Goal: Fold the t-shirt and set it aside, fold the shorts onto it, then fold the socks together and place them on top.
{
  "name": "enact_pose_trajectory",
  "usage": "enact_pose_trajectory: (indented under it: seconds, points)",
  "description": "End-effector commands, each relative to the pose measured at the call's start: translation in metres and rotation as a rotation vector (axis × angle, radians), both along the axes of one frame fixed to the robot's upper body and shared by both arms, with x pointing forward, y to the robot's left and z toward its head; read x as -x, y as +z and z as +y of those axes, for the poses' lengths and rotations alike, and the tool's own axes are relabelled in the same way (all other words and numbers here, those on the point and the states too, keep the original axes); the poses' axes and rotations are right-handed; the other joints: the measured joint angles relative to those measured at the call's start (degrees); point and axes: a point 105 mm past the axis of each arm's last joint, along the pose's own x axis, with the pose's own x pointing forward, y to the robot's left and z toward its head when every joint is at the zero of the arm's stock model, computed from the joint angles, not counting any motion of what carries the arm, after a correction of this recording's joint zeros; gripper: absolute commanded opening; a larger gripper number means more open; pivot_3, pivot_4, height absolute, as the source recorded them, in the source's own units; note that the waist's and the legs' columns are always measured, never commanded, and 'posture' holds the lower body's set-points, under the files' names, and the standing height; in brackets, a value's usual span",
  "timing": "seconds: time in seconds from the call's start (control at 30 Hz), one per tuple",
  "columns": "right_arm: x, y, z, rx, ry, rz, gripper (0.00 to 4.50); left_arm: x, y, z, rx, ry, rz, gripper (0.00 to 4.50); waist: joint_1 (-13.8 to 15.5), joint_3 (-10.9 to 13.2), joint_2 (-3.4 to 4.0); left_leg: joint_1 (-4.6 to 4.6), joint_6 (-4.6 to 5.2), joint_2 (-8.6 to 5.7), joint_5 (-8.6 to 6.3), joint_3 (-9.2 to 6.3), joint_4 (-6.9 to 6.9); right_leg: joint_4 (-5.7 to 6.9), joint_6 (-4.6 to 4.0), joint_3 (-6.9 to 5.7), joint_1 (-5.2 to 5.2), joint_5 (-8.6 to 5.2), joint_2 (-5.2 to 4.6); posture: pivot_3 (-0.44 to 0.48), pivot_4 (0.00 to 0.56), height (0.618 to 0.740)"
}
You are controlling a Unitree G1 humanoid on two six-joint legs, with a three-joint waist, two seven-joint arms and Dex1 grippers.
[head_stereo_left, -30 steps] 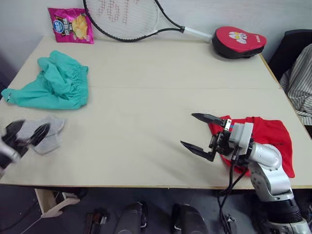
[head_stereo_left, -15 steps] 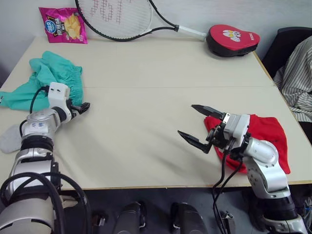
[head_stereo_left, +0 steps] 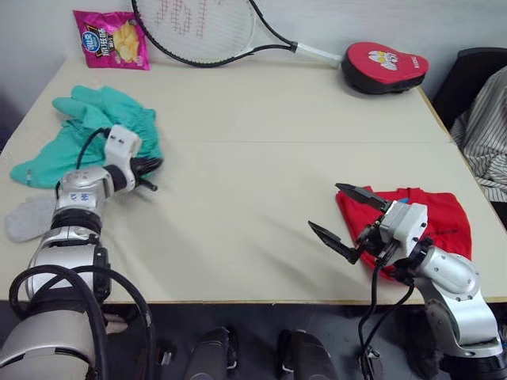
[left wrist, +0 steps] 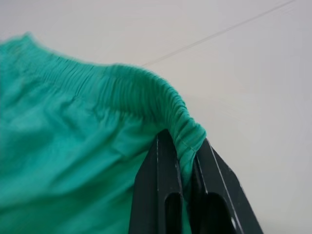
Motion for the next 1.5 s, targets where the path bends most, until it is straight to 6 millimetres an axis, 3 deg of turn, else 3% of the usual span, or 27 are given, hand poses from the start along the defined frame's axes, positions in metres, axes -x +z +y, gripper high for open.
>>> enact_pose_trajectory:
  seconds: [0.03,0.13,0.3,0.43,0.53,0.73,0.8,0.93,1.1,1.27,1.37,1.5]
  points:
    - [0.001,0.007,-0.015,0.036,-0.056,-0.011,4.5,0.01,0.047,-0.055,-0.027,-0.313,-0.132,0.03,0.2,0.0,0.0,-0.01,0.04,0.0,-0.02,0.0,0.05,0.0,0.01,0.01,0.02,0.01,0.0,0.0,0.15,0.74]
    - [0.001,0.004,-0.023,0.074,-0.091,0.008,4.5,0.033,0.042,-0.098,-0.066,-0.552,-0.085,0.03,0.2,0.0,0.0,-0.01,0.09,0.01,-0.09,0.01,0.22,0.0,0.02,0.06,0.07,0.01,-0.01,0.0,0.15,0.74]
    - [0.007,0.0,-0.022,0.071,-0.099,0.028,4.5,0.083,0.017,-0.15,-0.017,-0.787,0.076,0.03,-0.9,0.0,0.02,0.01,0.08,0.12,-0.11,0.0,0.34,0.05,0.03,0.12,0.12,0.01,0.09,0.0,0.15,0.74]
    - [0.011,-0.004,-0.024,0.059,-0.13,0.041,4.5,0.114,-0.008,-0.175,0.006,-0.866,0.182,0.03,-0.9,0.0,0.02,0.02,0.08,0.2,-0.11,-0.06,0.45,0.07,0.02,0.42,0.18,0.01,0.12,0.0,0.15,0.74]
    - [0.014,-0.009,-0.028,0.073,-0.147,0.056,4.5,0.12,-0.015,-0.186,0.037,-0.862,0.186,0.03,-0.9,0.0,0.02,0.15,0.08,0.19,-0.12,-0.1,0.51,-0.07,0.02,0.6,0.33,0.01,0.08,0.0,0.15,0.74]
    - [0.016,-0.012,-0.03,0.07,-0.141,0.09,4.5,0.137,-0.015,-0.2,0.096,-0.91,0.187,1.77,-0.7,0.0,0.03,0.2,0.1,0.12,-0.21,-0.25,0.52,-0.14,0.02,0.54,0.44,0.01,-0.07,0.0,0.15,0.74]
    - [0.016,-0.012,-0.03,0.067,-0.14,0.085,4.5,0.14,-0.009,-0.198,0.113,-0.929,0.14,2.46,-0.7,0.0,0.14,0.18,0.11,0.08,-0.21,-0.36,0.5,-0.18,0.02,0.41,0.53,0.01,-0.07,0.0,0.15,0.74]
    - [0.014,-0.013,-0.033,0.062,-0.162,0.075,4.5,0.148,0.016,-0.184,0.184,-1.01,0.017,3.7,-0.9,0.1,0.39,0.15,0.16,-0.36,0.01,-2.13,0.48,-0.47,0.04,-1.58,1.73,0.0,-0.11,0.0,0.15,0.74]
    - [0.014,-0.014,-0.031,0.066,-0.145,0.083,4.5,0.147,0.033,-0.16,0.186,-1.016,-0.069,3.7,0.0,0.1,0.57,0.15,0.06,-0.24,0.02,-2.19,0.57,-0.57,0.0,-1.44,1.8,-0.03,-0.24,0.0,0.15,0.74]
    - [0.013,-0.008,-0.026,0.057,-0.097,0.067,4.5,0.136,0.049,-0.118,0.199,-0.883,-0.044,3.87,0.3,0.2,0.64,0.15,0.02,-0.23,0.02,-2.19,0.54,-0.58,0.0,-1.44,1.78,-0.03,-0.19,0.0,0.15,0.74]
    - [0.017,-0.003,-0.01,0.082,0.017,0.079,4.5,0.138,0.039,-0.075,0.063,-0.766,-0.002,4.47,-0.2,0.3,0.81,0.18,-0.03,-0.19,0.02,-2.14,0.48,-0.58,-0.02,-1.42,1.75,-0.04,-0.14,0.0,0.15,0.74]
    - [0.02,0.0,0.015,0.101,0.137,0.103,4.5,0.14,0.024,-0.033,-0.097,-0.659,-0.027,4.47,-0.8,0.4,0.97,0.22,-0.12,-0.15,-0.01,-2.13,0.42,-0.56,-0.11,-1.41,1.72,-0.09,-0.14,0.0,0.15,0.74]
